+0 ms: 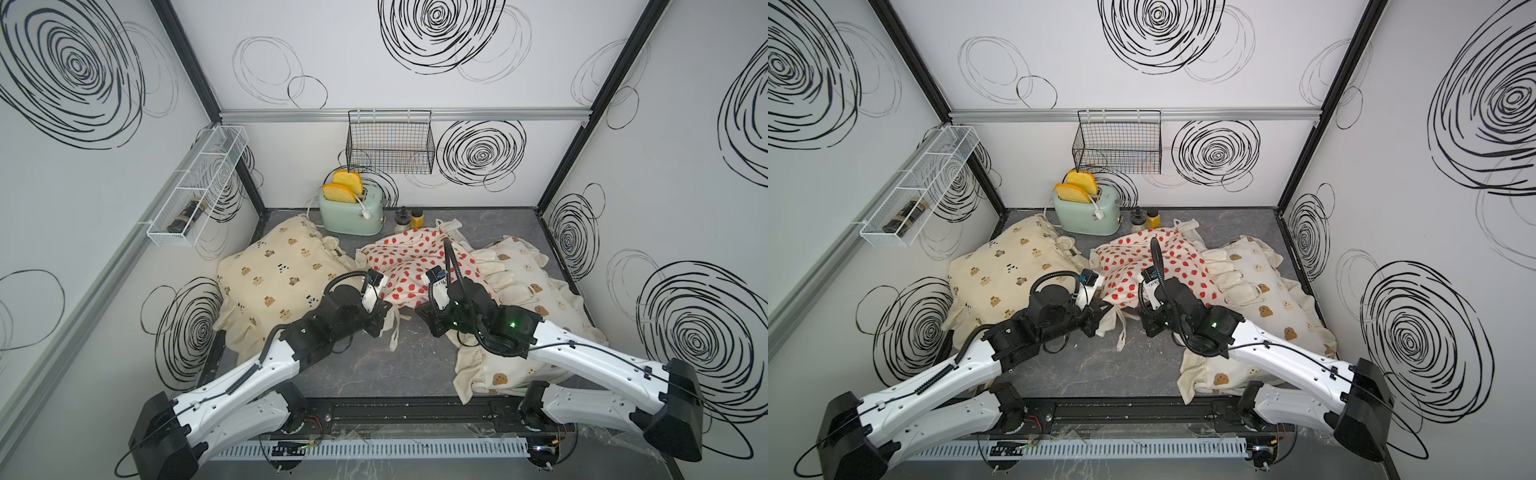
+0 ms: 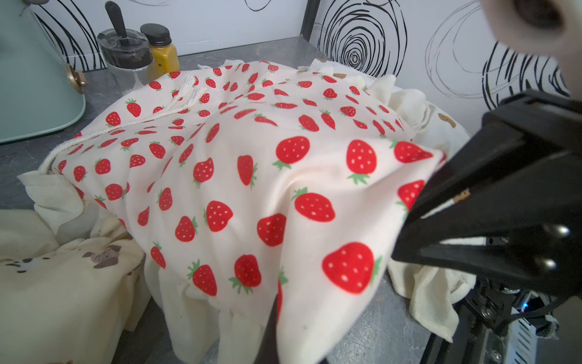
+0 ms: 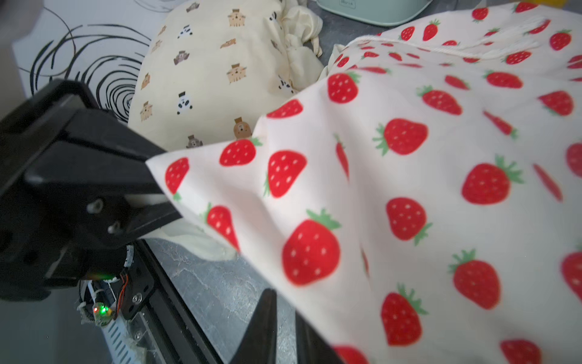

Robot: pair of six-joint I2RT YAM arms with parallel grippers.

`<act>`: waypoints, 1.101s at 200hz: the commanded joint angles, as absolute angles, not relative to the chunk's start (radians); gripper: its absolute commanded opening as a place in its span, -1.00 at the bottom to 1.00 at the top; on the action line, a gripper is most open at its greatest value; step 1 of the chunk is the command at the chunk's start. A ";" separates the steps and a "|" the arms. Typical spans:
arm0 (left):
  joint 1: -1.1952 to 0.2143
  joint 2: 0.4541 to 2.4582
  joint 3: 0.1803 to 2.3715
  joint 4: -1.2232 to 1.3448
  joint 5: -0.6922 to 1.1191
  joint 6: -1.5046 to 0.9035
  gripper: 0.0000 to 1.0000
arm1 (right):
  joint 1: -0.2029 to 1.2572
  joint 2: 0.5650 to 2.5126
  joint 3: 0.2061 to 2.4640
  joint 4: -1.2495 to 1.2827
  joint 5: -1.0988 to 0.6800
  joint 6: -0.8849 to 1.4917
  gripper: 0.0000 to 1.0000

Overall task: Zip up pillowcases
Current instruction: Zip the zipper on the pillowcase.

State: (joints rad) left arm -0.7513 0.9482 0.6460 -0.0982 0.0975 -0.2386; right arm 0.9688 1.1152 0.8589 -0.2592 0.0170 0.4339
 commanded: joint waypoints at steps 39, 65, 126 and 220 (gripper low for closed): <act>-0.743 0.956 0.682 -0.067 0.137 -0.252 -1.00 | 0.949 1.147 0.848 -0.118 -0.018 0.433 -0.50; -0.742 0.962 0.686 -0.064 0.141 -0.252 -1.00 | 0.949 1.148 0.837 -0.111 -0.033 0.429 -0.49; -0.741 0.965 0.686 -0.050 0.153 -0.254 -1.00 | 0.949 1.177 0.817 -0.089 -0.013 0.422 -0.49; -0.740 0.959 0.689 -0.051 0.171 -0.255 -1.00 | 0.949 1.216 0.829 -0.044 -0.008 0.416 -0.57</act>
State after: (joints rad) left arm -0.7448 0.9680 0.6495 -0.1032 0.1402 -0.2485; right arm 0.9527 1.2098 0.8215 -0.0818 -0.0231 0.4217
